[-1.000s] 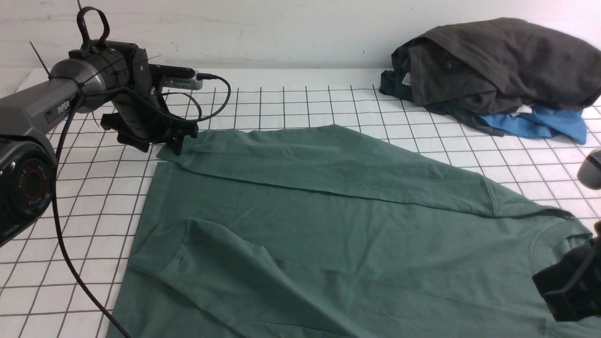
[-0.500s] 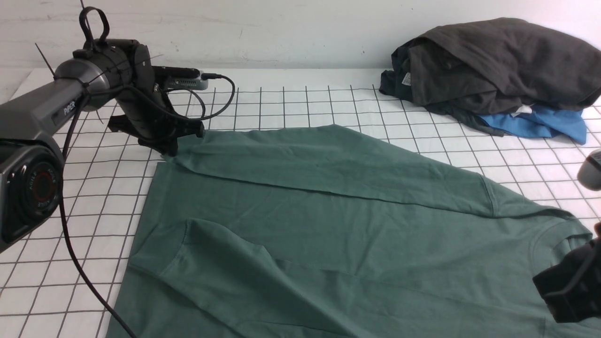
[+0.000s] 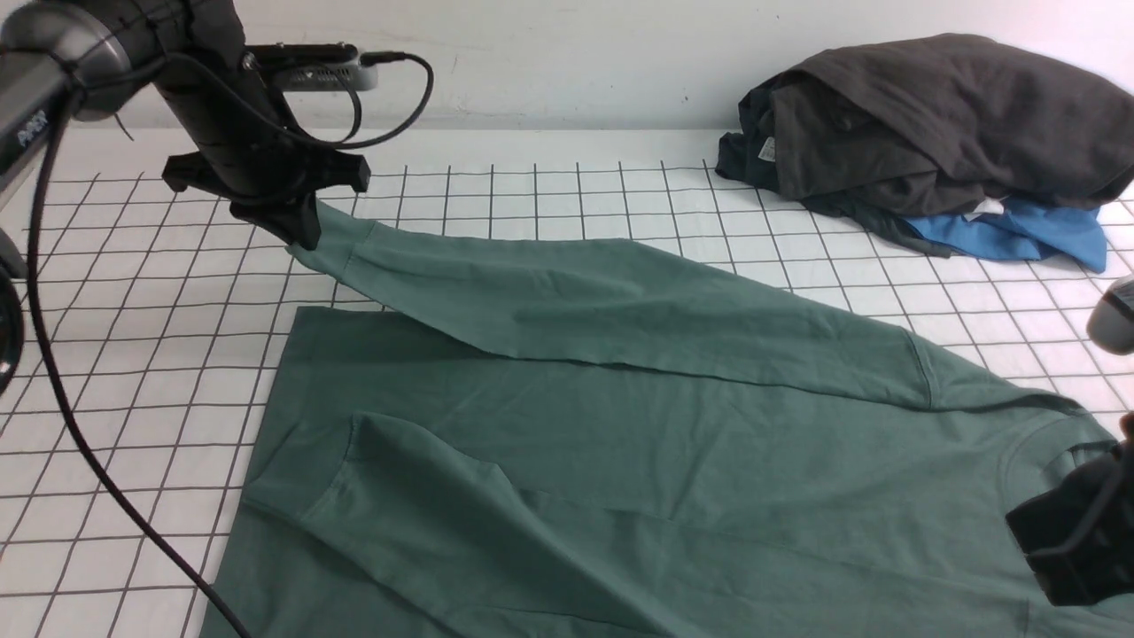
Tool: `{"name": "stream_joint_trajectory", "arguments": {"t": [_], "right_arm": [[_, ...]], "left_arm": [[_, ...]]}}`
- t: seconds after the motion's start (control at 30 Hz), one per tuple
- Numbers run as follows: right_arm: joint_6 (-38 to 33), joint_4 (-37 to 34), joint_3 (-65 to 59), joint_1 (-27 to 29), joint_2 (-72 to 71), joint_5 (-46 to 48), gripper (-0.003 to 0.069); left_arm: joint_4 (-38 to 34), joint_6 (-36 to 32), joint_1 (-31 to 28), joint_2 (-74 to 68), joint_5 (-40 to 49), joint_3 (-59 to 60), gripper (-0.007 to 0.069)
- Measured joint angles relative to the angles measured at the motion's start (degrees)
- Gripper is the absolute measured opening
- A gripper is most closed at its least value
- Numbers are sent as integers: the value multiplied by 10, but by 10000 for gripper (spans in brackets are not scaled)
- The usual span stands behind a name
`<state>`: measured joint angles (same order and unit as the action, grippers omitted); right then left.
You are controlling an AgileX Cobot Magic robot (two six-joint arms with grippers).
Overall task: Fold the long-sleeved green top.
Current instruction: Use the left arm to drag and drop the cuff onto the cuff closest to the left arm
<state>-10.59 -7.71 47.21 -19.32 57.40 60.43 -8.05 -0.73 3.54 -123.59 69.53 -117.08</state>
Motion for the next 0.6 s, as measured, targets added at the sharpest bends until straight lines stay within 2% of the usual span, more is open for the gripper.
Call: {"name": "stream_joint_trajectory", "arguments": {"t": [0.27, 0.37, 0.6], "right_arm": [[0, 0, 0, 0, -1, 7, -14], [0, -5, 0, 0, -13, 12, -14], [-1, -7, 0, -32, -27, 21, -14]], "left_arm": [[-35, 3, 0, 184, 1, 233, 5], [-70, -17, 0, 268, -48, 395, 5], [-96, -61, 2, 388, -138, 608, 5]]}}
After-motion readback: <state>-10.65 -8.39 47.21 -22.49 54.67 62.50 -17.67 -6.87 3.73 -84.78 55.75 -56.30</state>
